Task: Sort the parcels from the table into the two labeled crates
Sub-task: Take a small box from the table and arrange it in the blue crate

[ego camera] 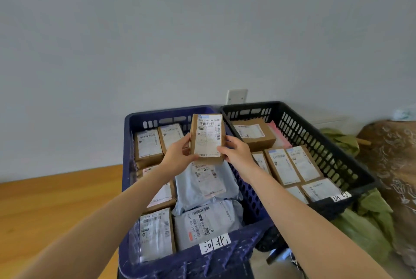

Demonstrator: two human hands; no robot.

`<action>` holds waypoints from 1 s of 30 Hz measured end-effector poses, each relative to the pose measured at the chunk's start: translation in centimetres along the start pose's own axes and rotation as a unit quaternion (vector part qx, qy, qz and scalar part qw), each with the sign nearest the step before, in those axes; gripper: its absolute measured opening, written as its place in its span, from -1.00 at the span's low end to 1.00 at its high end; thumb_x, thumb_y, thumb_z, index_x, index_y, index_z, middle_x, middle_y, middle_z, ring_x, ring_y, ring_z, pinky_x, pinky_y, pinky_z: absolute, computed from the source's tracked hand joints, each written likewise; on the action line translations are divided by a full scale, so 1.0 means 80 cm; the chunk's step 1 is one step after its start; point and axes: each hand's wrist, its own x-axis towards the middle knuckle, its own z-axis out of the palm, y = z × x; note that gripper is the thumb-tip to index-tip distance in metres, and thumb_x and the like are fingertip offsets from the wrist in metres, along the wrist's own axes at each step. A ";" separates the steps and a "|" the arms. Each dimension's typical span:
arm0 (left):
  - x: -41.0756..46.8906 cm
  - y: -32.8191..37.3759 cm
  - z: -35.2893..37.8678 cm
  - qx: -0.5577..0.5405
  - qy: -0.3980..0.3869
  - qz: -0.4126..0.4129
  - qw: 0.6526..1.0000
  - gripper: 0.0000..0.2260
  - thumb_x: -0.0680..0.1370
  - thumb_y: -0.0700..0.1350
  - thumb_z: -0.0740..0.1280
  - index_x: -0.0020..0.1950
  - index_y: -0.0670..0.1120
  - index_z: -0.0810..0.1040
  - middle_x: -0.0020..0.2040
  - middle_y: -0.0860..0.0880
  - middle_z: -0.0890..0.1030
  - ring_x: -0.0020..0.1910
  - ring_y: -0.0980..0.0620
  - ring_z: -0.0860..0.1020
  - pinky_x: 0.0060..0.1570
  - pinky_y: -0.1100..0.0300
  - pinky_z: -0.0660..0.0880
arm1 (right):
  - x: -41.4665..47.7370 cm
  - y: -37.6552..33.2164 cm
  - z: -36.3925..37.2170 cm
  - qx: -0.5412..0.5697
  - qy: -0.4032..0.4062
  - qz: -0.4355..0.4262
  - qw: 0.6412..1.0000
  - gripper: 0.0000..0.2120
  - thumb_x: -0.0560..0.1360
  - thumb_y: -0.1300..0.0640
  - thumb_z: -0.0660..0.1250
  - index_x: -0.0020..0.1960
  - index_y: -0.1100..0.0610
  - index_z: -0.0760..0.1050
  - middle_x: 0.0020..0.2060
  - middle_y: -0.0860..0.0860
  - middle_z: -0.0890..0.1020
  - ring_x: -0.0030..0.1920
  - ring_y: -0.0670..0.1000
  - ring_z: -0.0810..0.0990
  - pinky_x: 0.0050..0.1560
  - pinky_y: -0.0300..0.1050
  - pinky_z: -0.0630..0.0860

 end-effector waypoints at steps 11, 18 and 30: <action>0.113 -0.043 0.005 0.101 0.032 -0.045 0.993 -0.47 0.55 -0.19 0.36 0.49 0.00 0.29 0.41 0.03 0.44 0.41 0.05 0.36 0.18 0.26 0.31 | 0.139 0.028 0.022 -0.083 -0.048 0.003 0.995 -0.67 0.57 0.24 0.28 0.33 0.14 0.47 0.20 0.05 0.59 0.15 -0.01 0.57 0.09 -0.17 0.54; 0.155 -0.080 0.008 0.206 0.016 -0.072 0.976 -0.38 0.57 -0.10 0.34 0.56 0.05 0.12 0.47 0.00 0.37 0.48 -0.07 0.27 0.50 -0.06 0.09 | 0.179 0.050 0.046 -0.181 -0.086 0.052 0.978 -0.60 0.59 0.25 0.21 0.42 0.18 0.31 0.35 0.12 0.48 0.34 0.11 0.46 0.25 -0.07 0.45; 0.181 -0.110 0.021 0.421 -0.041 -0.060 0.904 -0.54 0.66 -0.08 0.14 0.56 0.01 0.15 0.56 -0.08 0.15 0.57 -0.07 -0.05 0.50 -0.05 -0.16 | 0.209 0.069 0.068 -0.286 -0.124 0.118 0.943 -0.45 0.59 0.31 0.13 0.53 0.29 0.03 0.46 0.22 0.29 0.43 0.21 0.31 0.40 0.11 0.32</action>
